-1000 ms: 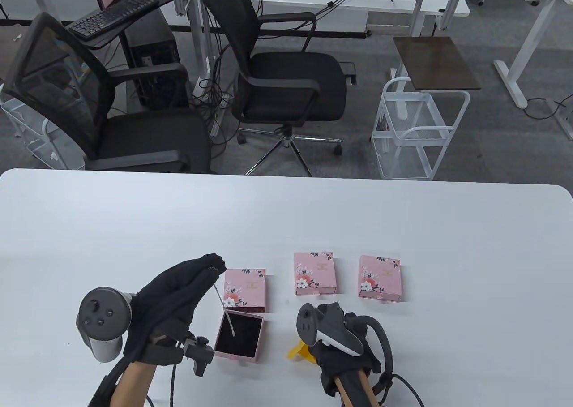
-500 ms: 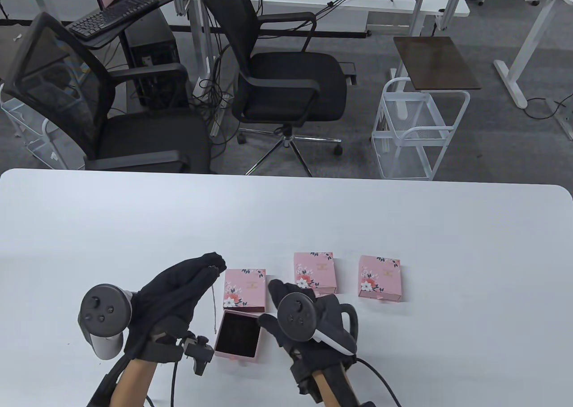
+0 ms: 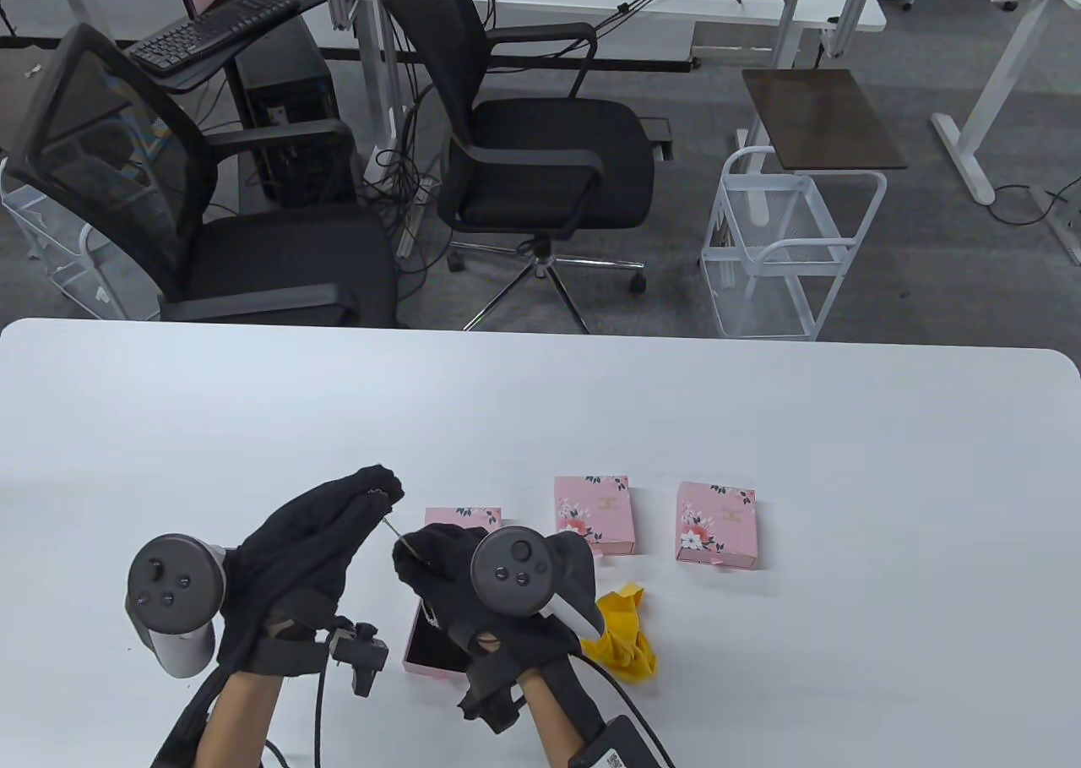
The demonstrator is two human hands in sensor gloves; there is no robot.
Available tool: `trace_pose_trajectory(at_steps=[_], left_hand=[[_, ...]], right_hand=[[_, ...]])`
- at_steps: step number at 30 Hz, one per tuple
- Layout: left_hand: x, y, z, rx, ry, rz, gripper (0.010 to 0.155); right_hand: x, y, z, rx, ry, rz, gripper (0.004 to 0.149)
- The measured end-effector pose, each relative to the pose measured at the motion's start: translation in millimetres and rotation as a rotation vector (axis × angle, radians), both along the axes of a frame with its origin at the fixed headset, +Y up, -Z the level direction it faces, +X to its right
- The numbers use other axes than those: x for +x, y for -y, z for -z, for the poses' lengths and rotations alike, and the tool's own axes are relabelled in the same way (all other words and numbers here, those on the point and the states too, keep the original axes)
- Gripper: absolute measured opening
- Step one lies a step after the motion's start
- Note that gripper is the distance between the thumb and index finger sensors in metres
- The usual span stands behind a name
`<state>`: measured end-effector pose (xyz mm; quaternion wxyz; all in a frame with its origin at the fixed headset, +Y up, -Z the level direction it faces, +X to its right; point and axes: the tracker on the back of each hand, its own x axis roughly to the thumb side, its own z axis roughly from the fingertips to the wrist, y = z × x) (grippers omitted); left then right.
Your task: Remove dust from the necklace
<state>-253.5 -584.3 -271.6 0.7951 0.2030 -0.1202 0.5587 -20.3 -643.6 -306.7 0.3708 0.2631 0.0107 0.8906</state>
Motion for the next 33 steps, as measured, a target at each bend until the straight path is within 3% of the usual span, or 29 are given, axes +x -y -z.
trace_pose_trajectory(at_steps=[16, 22, 28, 33], left_hand=[[-46, 3, 3, -0.026, -0.148, -0.096, 0.037], [-49, 7, 7, -0.034, -0.248, 0.001, 0.037], [-41, 14, 14, -0.076, -0.306, 0.133, 0.037], [-16, 24, 25, -0.135, -0.311, 0.416, 0.037]], right_hand=[[65, 0, 17, -0.073, 0.144, 0.178, 0.037], [77, -1, 18, -0.066, 0.207, 0.213, 0.036], [86, -8, 11, 0.034, 0.357, 0.283, 0.036], [87, -22, 0, 0.115, 0.381, 0.343, 0.036]])
